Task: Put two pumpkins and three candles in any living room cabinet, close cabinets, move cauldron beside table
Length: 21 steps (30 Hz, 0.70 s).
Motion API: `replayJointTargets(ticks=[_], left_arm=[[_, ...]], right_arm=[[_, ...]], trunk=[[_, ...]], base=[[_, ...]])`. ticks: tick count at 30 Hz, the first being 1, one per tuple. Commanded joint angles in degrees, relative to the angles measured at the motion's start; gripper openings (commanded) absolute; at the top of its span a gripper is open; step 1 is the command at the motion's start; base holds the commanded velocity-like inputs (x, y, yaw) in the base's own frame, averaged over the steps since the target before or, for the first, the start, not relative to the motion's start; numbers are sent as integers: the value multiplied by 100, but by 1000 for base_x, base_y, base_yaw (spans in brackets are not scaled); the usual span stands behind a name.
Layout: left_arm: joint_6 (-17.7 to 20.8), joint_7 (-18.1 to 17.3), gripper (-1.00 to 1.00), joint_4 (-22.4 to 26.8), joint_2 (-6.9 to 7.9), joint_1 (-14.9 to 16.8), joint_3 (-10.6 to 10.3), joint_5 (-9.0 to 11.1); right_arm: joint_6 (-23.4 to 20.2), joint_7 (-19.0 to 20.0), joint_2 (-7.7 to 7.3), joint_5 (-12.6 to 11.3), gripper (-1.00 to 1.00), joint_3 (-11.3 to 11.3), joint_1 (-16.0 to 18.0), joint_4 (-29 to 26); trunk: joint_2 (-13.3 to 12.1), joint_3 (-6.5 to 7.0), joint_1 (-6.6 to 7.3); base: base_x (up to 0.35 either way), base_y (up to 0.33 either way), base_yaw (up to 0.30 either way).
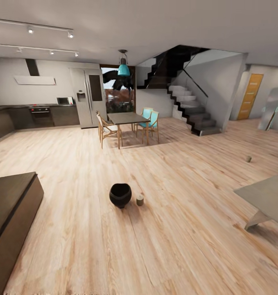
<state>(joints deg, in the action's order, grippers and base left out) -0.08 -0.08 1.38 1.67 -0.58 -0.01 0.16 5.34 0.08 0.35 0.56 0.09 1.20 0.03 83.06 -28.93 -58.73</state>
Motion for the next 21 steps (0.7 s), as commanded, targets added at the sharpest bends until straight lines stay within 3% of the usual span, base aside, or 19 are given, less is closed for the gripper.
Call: replayJointTargets(ticks=[1,21], left_arm=[[-1,-1,100,11,0,-4,0,2],[-1,-1,100,11,0,-4,1,2]], right_arm=[[20,1,0,6,100,0,3,6],[23,1,0,-7,100,0,3,6]], trunk=[[2,-4,0],[2,-4,0]], base=[[0,0,275],[0,0,275]])
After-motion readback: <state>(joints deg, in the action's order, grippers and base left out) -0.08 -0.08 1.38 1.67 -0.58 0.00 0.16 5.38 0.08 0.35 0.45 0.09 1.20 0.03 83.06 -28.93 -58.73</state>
